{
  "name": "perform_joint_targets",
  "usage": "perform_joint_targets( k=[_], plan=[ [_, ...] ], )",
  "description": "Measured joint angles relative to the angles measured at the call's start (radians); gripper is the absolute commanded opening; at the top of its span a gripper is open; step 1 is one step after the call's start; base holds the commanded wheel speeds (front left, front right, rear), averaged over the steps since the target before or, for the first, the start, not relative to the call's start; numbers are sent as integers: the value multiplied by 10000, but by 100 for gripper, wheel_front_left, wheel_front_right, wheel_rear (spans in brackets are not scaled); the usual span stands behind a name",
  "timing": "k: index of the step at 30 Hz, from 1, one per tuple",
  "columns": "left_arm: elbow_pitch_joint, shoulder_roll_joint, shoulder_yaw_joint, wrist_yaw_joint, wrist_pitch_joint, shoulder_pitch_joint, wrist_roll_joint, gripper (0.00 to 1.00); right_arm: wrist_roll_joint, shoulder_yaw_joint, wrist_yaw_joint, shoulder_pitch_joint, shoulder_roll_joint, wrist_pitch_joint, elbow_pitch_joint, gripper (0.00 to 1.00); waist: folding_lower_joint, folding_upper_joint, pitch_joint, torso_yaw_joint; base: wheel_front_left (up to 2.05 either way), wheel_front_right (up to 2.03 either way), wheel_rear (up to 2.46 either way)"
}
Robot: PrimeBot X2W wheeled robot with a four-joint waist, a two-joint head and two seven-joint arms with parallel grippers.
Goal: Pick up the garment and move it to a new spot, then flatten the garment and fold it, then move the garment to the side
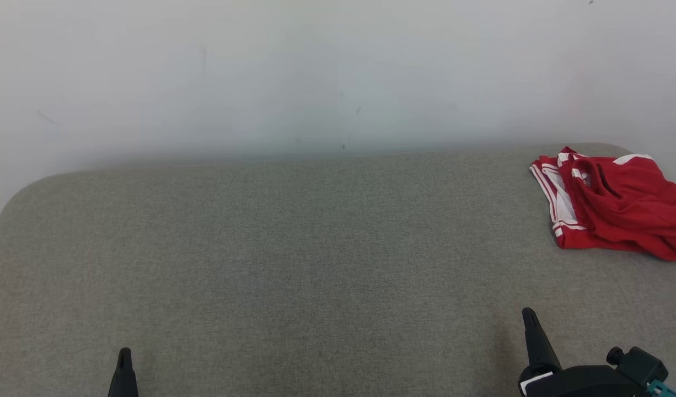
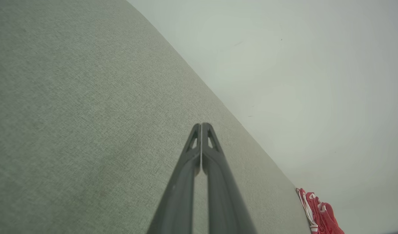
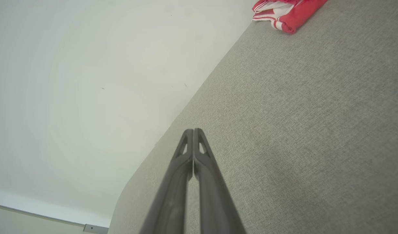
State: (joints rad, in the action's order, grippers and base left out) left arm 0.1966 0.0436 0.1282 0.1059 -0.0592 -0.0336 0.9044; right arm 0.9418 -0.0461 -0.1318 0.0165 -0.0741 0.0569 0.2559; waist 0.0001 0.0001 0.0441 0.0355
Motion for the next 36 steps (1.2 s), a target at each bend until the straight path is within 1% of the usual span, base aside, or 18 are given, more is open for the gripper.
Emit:
perform_joint_targets(
  k=[17,21,36],
  plan=[
    [134,13,-35,82,479,397,2004,0,1873,-196,0,254,54,-485,-25,0,0,0,-104,-78,0,0,0],
    [161,15,-38,84,570,432,2268,0,2142,-224,0,286,69,-570,-27,0,0,0,-123,-92,0,0,0],
    [261,25,-67,100,934,749,3789,0,3568,-370,0,475,109,-924,-46,0,0,0,-215,-162,0,0,0]
  ],
)
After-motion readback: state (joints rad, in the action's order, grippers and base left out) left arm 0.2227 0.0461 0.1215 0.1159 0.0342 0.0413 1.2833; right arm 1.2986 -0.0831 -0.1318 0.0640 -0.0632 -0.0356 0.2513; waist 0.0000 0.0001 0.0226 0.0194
